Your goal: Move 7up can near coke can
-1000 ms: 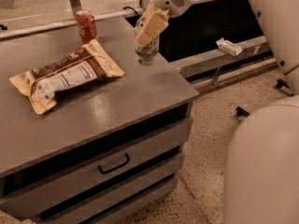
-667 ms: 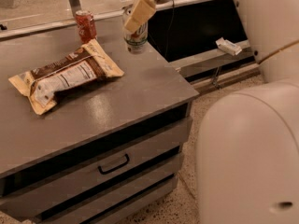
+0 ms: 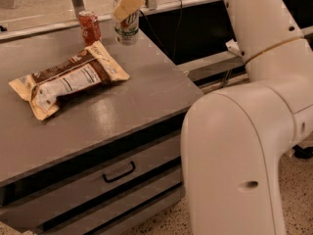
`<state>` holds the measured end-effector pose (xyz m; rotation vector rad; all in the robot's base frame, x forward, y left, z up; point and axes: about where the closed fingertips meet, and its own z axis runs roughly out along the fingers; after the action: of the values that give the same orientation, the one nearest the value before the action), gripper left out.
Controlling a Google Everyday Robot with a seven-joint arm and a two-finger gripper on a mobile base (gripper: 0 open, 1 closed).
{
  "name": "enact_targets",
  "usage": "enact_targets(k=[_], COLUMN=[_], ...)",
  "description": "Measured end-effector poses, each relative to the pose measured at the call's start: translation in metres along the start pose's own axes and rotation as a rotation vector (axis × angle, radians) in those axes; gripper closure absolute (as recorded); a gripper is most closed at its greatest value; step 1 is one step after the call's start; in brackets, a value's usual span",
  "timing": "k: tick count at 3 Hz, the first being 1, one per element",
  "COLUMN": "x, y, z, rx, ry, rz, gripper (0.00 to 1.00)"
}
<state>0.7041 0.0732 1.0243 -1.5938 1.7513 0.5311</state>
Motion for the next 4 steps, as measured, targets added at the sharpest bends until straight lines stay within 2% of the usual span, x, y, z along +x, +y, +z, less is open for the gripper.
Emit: enact_targets(k=[1,2,3,4], x=[0.001,0.006,0.013,0.015], y=[-0.025,-0.047,-0.065,-0.081], z=[0.012,0.025,0.04,0.05], rx=[0.051,0.095,0.116,0.147], ry=[-0.041,-0.067,-0.086,-0.107], rz=[0.123,0.22,0.273,0.307], gripper=[0.49,0.5,0.5,0.56])
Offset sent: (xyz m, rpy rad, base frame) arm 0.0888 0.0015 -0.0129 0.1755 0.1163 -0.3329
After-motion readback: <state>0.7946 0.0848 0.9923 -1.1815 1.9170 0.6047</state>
